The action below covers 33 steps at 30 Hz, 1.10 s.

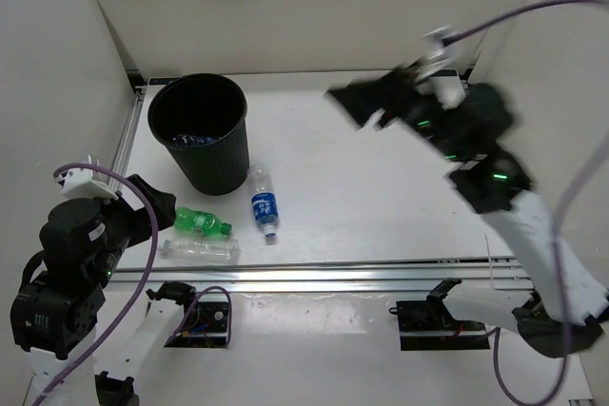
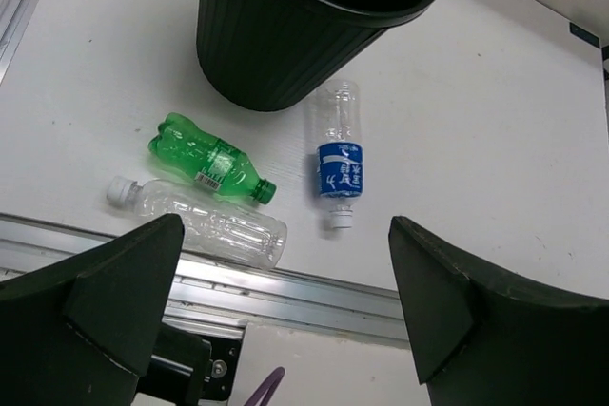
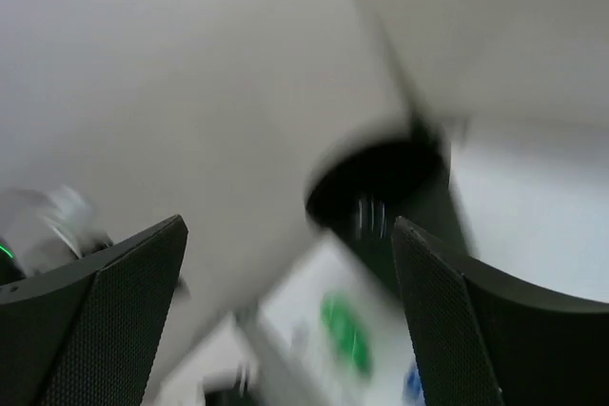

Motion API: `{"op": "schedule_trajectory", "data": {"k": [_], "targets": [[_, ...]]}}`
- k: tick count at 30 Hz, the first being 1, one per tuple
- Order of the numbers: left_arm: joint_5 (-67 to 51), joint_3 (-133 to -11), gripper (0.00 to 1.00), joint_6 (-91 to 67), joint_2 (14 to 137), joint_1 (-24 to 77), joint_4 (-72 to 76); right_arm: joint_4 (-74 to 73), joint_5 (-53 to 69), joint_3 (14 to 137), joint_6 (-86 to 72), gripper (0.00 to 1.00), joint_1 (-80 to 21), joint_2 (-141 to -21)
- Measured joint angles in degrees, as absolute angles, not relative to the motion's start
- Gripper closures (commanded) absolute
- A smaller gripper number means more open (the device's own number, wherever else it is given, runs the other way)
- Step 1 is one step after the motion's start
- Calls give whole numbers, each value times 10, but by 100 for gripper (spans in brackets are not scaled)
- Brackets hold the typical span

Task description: Put the plastic bottles in the bin

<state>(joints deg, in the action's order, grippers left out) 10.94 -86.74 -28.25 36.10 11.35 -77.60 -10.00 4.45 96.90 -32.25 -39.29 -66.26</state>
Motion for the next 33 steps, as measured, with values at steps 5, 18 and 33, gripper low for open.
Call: {"op": "schedule_trajectory", "data": {"k": [5, 18, 33], "targets": [[126, -847, 0, -299, 351, 114, -776, -89, 153, 587, -405, 8, -403, -783], [122, -771, 0, -345, 330, 114, -778, -65, 316, 703, -387, 0, -415, -1042], [108, -767, 0, -365, 324, 114, -778, -76, 359, 919, -386, 28, -458, -1294]]}}
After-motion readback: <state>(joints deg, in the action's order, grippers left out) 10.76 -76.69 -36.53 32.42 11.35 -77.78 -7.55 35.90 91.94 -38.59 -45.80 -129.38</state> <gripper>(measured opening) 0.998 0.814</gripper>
